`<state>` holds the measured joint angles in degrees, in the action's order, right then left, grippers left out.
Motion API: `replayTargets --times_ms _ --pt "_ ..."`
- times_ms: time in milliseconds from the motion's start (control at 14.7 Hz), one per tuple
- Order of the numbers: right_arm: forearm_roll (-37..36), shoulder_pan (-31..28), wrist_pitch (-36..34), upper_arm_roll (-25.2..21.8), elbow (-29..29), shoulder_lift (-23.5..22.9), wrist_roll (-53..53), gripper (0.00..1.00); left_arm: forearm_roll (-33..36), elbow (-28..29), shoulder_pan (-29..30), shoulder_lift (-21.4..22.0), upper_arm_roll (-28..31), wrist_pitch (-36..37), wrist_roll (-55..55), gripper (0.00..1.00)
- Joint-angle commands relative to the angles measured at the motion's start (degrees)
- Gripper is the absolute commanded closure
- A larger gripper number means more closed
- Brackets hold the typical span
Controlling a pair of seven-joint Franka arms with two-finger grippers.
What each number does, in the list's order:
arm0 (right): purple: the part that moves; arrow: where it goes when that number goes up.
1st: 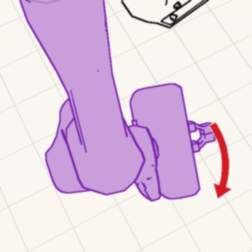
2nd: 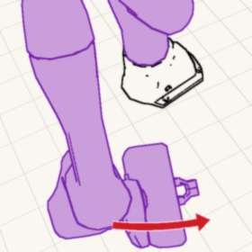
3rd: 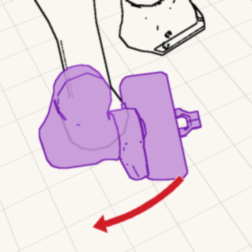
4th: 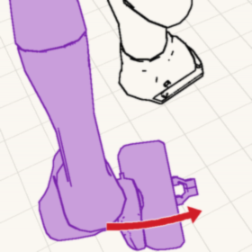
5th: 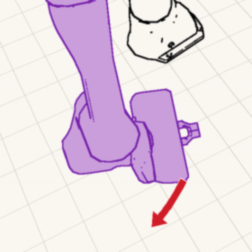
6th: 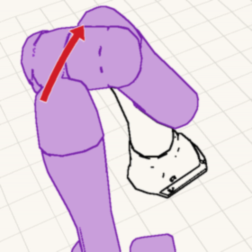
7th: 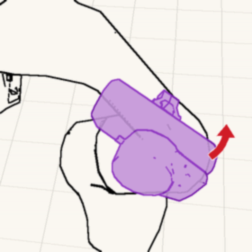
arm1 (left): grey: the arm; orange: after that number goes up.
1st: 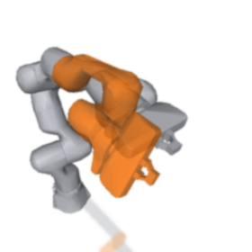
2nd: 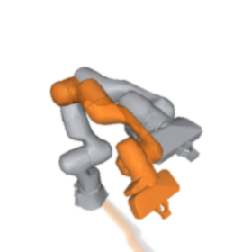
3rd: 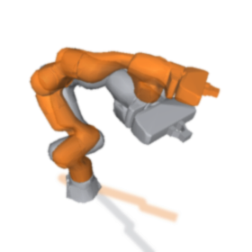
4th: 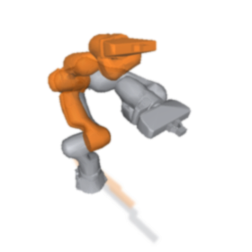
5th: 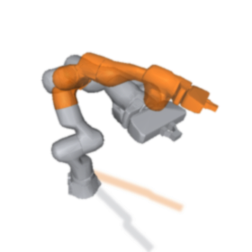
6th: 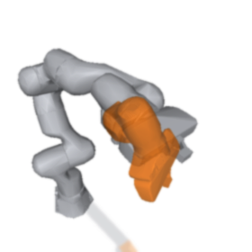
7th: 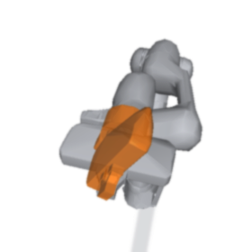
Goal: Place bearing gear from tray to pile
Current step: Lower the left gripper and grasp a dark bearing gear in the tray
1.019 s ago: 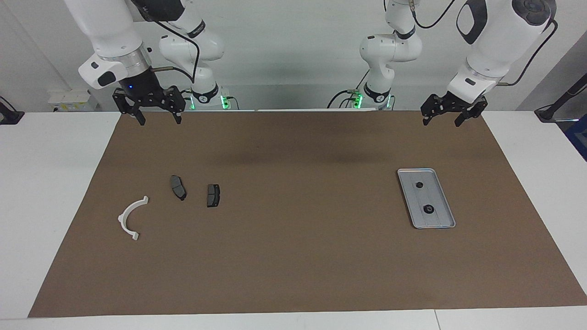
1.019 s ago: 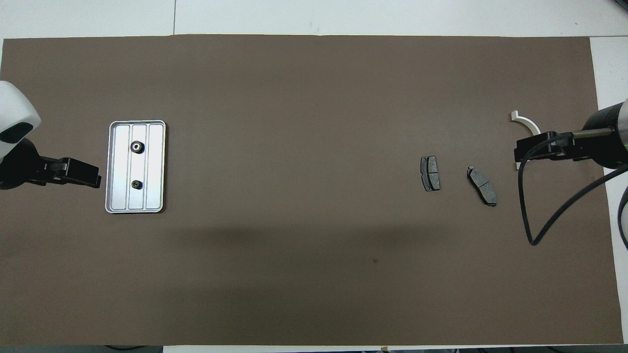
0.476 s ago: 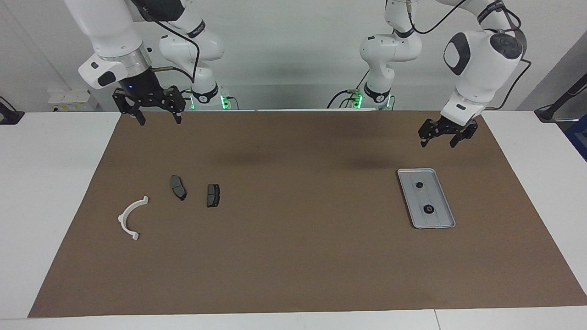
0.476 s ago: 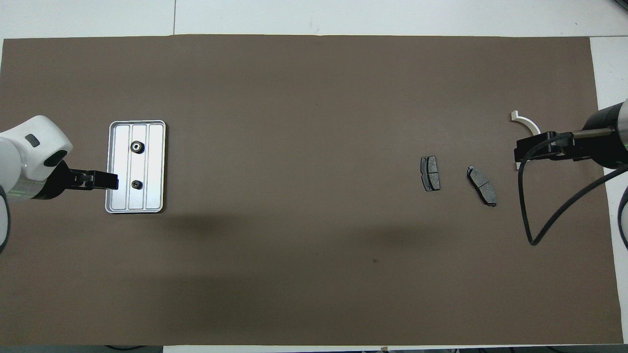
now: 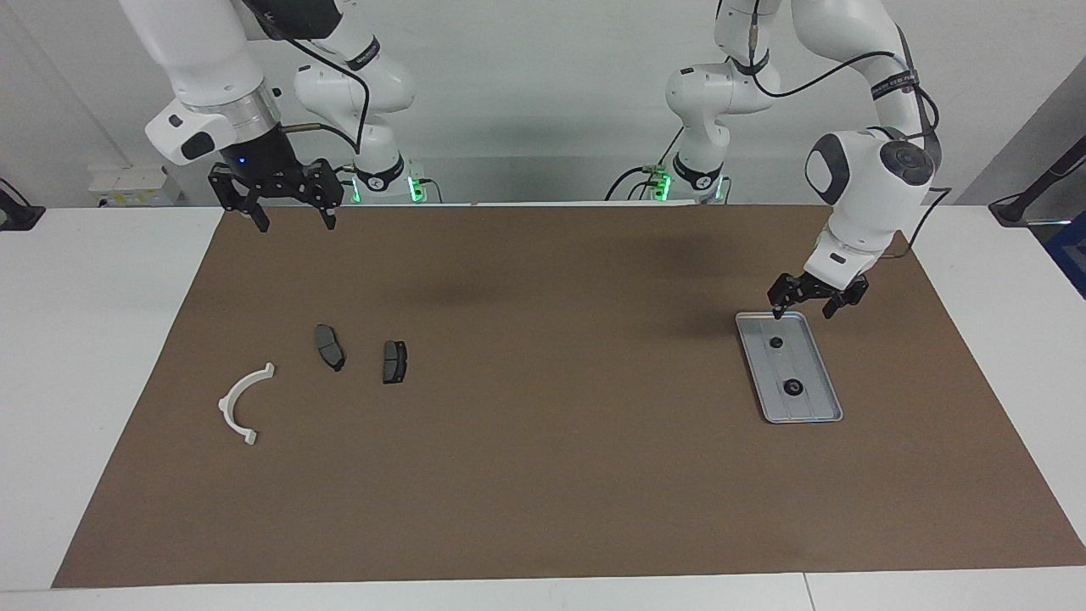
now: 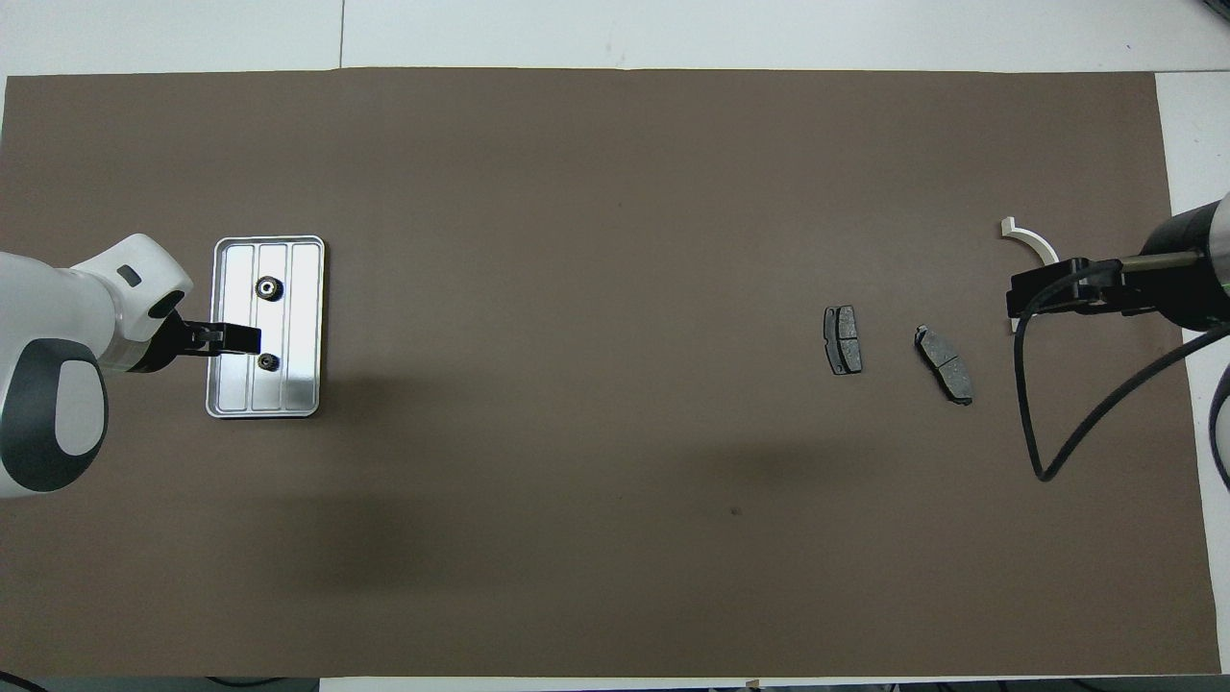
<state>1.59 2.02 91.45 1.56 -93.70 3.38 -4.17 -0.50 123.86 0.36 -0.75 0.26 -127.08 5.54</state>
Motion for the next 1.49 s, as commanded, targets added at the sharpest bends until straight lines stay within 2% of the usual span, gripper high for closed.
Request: replayTargets --times_ms 0,747,1427 --pt "1.0 -1.0 -0.4 0.4 -0.3 0.7 2.4 0.00 0.7 1.3 0.9 -1.0 -0.4 -2.4 1.2 0.00" --pt "1.1 -1.3 -0.6 0.4 -0.5 0.8 2.3 0.00 0.7 0.9 0.8 -7.4 -0.4 -6.5 2.3 0.00" --pt "1.1 -1.0 -0.4 0.5 -1.6 1.5 2.0 0.00 0.7 1.3 0.8 -9.1 -0.4 -7.5 3.2 0.00"
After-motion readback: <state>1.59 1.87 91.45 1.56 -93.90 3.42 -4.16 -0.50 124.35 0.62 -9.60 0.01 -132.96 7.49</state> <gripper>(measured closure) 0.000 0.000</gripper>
